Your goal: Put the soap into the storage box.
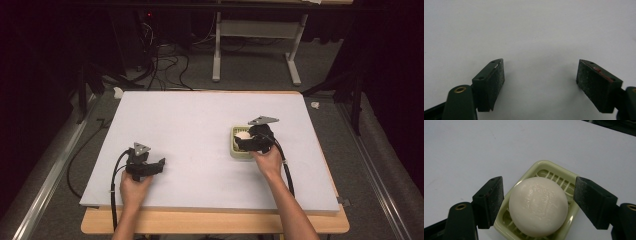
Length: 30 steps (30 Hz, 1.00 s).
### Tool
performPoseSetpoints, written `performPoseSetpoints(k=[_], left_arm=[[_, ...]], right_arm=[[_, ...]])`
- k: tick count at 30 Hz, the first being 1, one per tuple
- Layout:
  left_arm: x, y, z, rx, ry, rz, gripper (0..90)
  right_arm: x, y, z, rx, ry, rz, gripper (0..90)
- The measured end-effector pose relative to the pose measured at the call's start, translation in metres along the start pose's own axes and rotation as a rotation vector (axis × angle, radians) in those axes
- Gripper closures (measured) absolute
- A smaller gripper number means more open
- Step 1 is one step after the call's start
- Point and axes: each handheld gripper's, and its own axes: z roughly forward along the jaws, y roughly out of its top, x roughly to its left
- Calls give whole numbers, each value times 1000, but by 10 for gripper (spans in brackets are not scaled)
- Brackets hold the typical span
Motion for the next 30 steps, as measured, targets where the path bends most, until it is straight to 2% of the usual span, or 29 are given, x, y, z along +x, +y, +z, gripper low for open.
performPoseSetpoints(k=[20, 30], left_arm=[[0, 0, 0, -2, 1, 0, 231], [0, 0, 0, -2, 2, 0, 231]], right_arm=[[-9, -3, -15, -29, 14, 27, 264], [-18, -12, -22, -52, 15, 56, 266]])
